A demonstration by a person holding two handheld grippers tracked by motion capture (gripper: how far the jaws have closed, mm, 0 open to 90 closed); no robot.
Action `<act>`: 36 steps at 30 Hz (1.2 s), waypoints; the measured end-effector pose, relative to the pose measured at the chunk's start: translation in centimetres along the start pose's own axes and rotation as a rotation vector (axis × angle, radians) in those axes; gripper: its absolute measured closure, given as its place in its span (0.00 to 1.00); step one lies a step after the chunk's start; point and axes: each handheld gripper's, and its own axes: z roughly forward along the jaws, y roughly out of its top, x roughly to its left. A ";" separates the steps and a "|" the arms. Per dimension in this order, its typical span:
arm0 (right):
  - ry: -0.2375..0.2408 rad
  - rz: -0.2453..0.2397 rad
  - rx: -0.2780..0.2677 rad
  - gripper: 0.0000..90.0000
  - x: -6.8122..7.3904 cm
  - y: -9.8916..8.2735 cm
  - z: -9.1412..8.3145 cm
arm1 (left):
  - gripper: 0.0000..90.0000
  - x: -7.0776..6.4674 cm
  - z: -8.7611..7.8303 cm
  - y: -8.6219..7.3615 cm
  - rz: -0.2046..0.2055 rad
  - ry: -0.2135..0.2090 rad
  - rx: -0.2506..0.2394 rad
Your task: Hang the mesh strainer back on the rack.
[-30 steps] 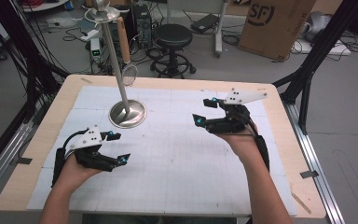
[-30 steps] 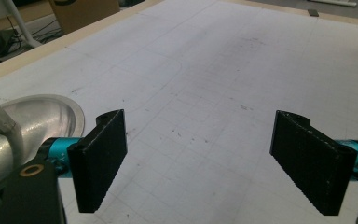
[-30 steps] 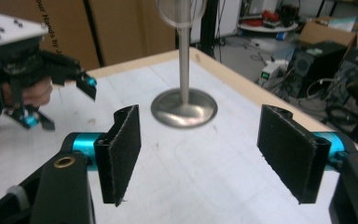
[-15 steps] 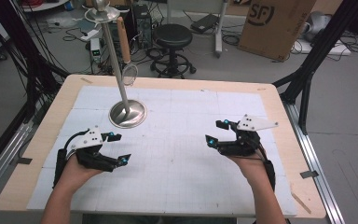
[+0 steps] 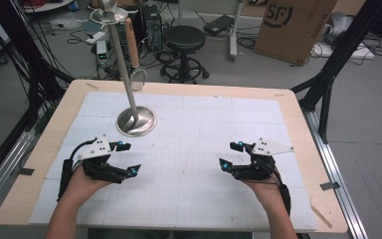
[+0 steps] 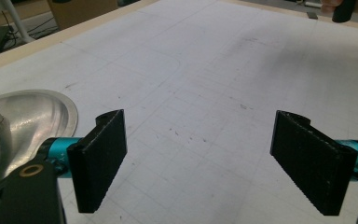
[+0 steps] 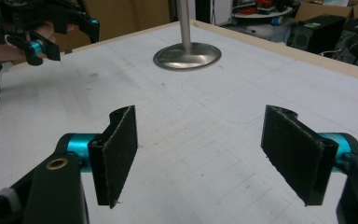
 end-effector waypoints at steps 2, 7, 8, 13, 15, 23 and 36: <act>0.004 0.001 0.010 0.29 0.0 -0.3 0.2 | 0.21 0.0 0.0 0.0 -0.003 0.004 -0.003; 0.016 0.030 0.024 0.27 0.0 -1.3 0.3 | 0.21 0.1 -0.3 0.0 -0.009 0.006 -0.013; 0.017 0.035 0.032 0.26 0.0 -1.5 0.2 | 0.21 0.1 -0.3 0.0 -0.010 0.009 -0.016; 0.009 0.042 0.037 0.26 0.0 -2.4 -0.3 | 0.21 0.0 -0.3 0.1 -0.007 0.008 -0.021; 0.007 0.046 0.033 0.26 0.0 -2.4 -0.4 | 0.21 0.0 -0.3 0.1 -0.002 0.004 -0.023; -0.002 0.042 0.041 0.25 0.0 -2.6 -0.4 | 0.21 0.0 -0.2 0.0 -0.004 0.003 -0.013; 0.006 0.050 0.061 0.25 -0.1 -2.8 -0.1 | 0.21 -0.2 -0.1 -0.1 0.003 0.004 -0.001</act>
